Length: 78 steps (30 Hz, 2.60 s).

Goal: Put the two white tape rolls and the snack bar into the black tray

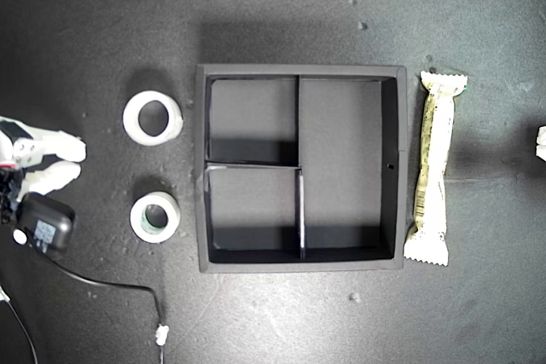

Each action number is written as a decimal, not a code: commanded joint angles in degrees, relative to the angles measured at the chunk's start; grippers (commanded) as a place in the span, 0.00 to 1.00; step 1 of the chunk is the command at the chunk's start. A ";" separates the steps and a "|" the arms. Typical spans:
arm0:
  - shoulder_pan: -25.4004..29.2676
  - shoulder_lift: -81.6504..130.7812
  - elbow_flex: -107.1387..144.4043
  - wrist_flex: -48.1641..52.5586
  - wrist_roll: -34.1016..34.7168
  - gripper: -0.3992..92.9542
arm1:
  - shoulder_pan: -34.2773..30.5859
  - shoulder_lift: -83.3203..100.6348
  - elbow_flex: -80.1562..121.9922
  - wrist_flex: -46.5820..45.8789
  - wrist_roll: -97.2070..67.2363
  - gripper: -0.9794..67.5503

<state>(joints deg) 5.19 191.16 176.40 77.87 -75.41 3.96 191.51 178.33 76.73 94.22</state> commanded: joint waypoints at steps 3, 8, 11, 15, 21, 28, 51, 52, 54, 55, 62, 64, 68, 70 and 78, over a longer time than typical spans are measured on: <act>-0.44 2.90 3.43 2.02 0.62 0.04 | 0.09 0.35 0.70 0.09 -4.75 0.02; -0.44 2.90 3.43 2.02 0.62 0.04 | 0.09 0.35 0.70 0.09 -4.75 0.02; -0.44 2.90 3.43 2.02 0.62 0.04 | 0.09 0.35 0.70 0.09 -4.75 0.02; -0.44 2.90 3.43 2.02 0.62 0.04 | 0.09 0.35 0.70 0.09 -4.75 0.02; -0.44 2.90 3.43 2.02 0.62 0.04 | 0.09 0.35 0.70 0.09 -4.75 0.02; -0.44 2.90 3.43 2.02 0.62 0.04 | 0.09 0.35 0.70 0.09 -4.75 0.02; -0.79 2.90 3.43 2.02 -2.20 0.04 | 1.93 0.44 0.70 -0.09 -5.89 0.05; -1.76 2.81 3.43 2.02 -4.92 0.03 | 3.16 0.44 0.70 -0.79 -6.15 0.08; -7.29 2.99 3.43 2.02 -6.24 0.04 | 7.91 0.44 0.70 -1.85 -6.86 0.03; -9.23 2.99 3.43 2.02 -7.91 0.03 | 9.32 0.44 0.70 -2.20 -5.54 0.01; -4.48 2.90 3.43 -12.22 -4.13 0.00 | 16.44 0.35 0.70 -15.47 -0.18 0.01; -0.62 2.90 3.43 -16.61 -10.55 0.00 | 18.19 0.35 0.70 -21.97 1.58 0.01; 4.57 2.72 3.43 -37.09 3.96 0.00 | 20.74 0.35 0.70 -30.59 12.83 0.01; 4.75 2.72 2.72 -44.56 9.05 0.00 | 21.09 0.35 0.70 -34.80 16.17 0.01; -1.58 2.81 3.43 -41.22 7.38 0.17 | 17.84 0.35 0.53 -51.15 6.77 0.01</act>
<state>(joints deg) 5.01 191.16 176.48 34.28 -66.36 23.29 191.69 178.33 29.79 110.39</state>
